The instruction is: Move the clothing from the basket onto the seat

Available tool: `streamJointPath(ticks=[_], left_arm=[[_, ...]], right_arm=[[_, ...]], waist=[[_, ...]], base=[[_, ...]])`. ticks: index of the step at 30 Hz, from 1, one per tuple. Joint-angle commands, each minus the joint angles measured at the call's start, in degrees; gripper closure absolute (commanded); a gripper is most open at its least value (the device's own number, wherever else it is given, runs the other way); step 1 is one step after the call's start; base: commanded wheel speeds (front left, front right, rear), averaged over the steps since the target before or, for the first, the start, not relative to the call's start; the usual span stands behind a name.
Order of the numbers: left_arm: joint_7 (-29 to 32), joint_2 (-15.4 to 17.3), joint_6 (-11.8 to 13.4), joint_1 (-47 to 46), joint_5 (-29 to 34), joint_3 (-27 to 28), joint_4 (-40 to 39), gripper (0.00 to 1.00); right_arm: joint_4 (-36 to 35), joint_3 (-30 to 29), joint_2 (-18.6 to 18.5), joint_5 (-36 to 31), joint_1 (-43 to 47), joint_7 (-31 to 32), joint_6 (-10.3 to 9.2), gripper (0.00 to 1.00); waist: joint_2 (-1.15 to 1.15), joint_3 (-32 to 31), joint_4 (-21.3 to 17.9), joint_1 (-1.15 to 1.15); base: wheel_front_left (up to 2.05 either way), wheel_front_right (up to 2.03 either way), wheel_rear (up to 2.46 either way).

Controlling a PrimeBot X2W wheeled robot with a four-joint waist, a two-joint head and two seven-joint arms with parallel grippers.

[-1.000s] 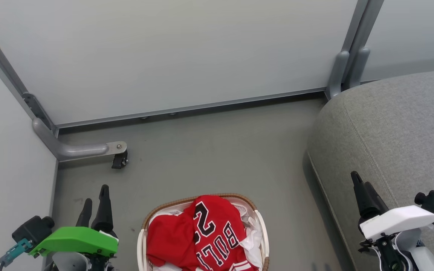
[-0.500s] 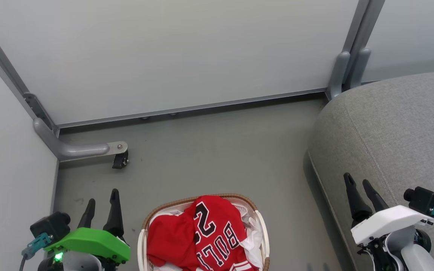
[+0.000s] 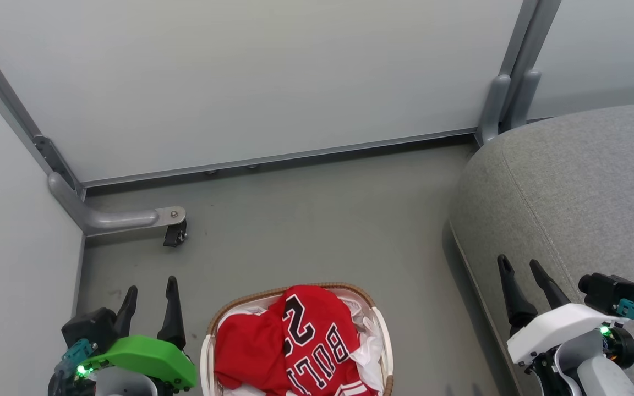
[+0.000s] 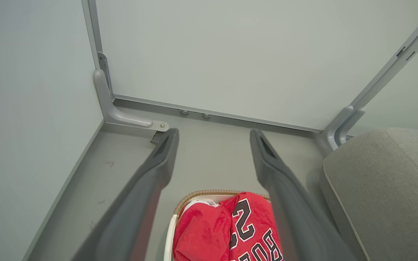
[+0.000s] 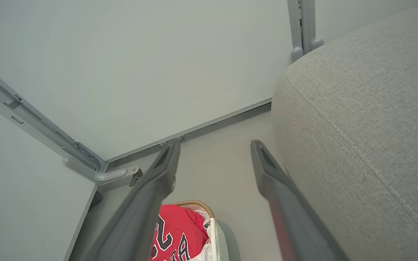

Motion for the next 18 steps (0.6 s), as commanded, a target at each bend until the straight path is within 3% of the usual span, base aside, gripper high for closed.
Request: streamJointPath(ticks=[1, 18], left_arm=[[-0.6, 0.7, 0.5, -0.2, 1.5, -0.1, -0.8, 0.00], [-3.0, 0.2, 2.1, 1.3, 10.8, 0.2, -2.9, 0.00]], right_arm=[[-0.2, -0.3, -0.2, -1.8, -1.3, -0.6, 0.01, 0.00], [-1.1, -1.6, 0.9, -11.7, -1.3, -3.0, 0.01, 0.00]], waist=[[0.00, 0.0, 0.0, 0.00], [0.00, 0.1, -0.1, 0.00]], base=[[0.00, 0.00, 0.00], [0.00, 0.00, 0.00]])
